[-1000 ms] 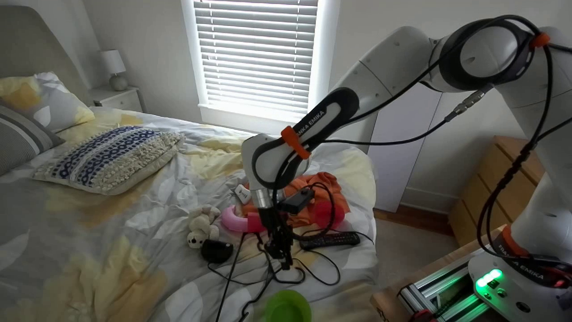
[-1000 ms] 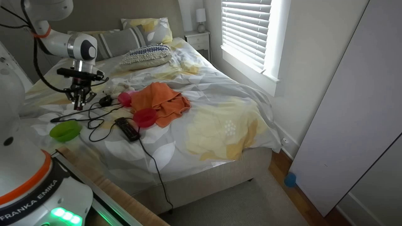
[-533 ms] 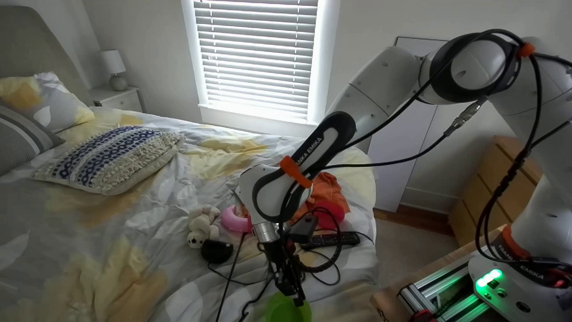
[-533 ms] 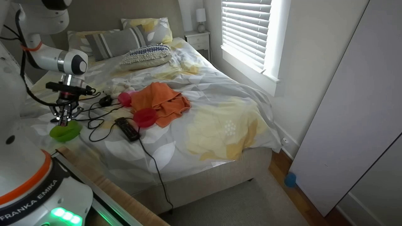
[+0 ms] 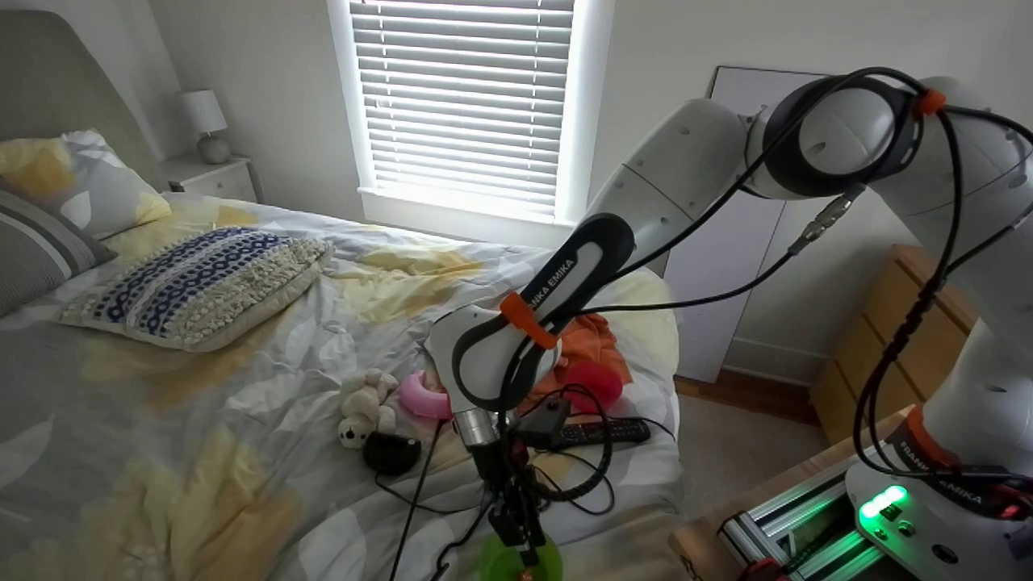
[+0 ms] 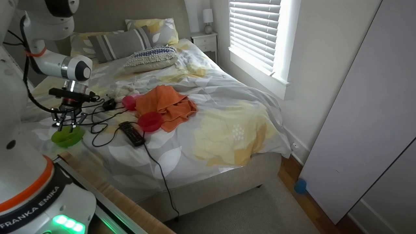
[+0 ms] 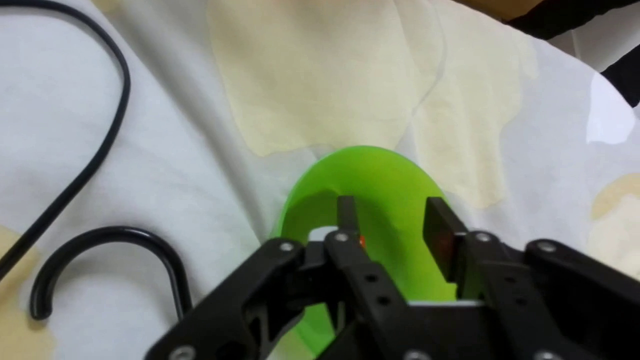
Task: Move the small pink object from the pink bowl to the green bowl
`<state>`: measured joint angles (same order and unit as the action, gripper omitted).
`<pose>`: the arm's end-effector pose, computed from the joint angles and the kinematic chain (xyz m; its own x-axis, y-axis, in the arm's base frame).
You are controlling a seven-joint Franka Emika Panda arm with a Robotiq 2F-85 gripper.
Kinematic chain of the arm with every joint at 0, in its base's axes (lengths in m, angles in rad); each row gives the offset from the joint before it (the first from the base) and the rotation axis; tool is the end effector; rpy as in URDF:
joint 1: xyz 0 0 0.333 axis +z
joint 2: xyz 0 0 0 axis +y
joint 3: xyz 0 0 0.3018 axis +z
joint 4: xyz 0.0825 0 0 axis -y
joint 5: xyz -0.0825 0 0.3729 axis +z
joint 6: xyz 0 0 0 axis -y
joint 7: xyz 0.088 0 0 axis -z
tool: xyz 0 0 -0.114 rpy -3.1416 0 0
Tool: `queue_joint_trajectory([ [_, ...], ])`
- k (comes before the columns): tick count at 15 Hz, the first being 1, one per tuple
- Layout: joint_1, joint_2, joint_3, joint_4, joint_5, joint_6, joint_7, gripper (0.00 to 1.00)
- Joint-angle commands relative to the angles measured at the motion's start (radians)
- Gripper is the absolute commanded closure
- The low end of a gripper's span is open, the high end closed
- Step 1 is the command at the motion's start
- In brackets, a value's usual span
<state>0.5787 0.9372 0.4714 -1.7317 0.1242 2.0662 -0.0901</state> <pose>0.2731 0.5032 0.0612 0.3858 0.7956 -0.4671 0.6579 -0.5922 -0.4652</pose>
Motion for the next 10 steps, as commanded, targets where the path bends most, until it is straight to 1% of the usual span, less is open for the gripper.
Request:
queue_joint_trajectory([
  [1, -0.007, -0.014, 0.011, -0.013, 0.027, 0.041, -0.017, 0.28],
  [2, -0.009, -0.041, 0.009, -0.037, 0.028, 0.067, -0.006, 0.19],
  [3, -0.008, -0.065, 0.006, -0.056, 0.025, 0.091, 0.001, 0.13],
  [4, -0.003, -0.108, -0.008, -0.091, 0.014, 0.132, 0.029, 0.04],
  [5, 0.001, -0.149, -0.023, -0.127, 0.005, 0.175, 0.059, 0.01],
  [7, -0.013, -0.225, -0.039, -0.2, 0.018, 0.254, 0.118, 0.0],
  [10, -0.031, -0.34, -0.069, -0.307, 0.031, 0.311, 0.225, 0.0],
])
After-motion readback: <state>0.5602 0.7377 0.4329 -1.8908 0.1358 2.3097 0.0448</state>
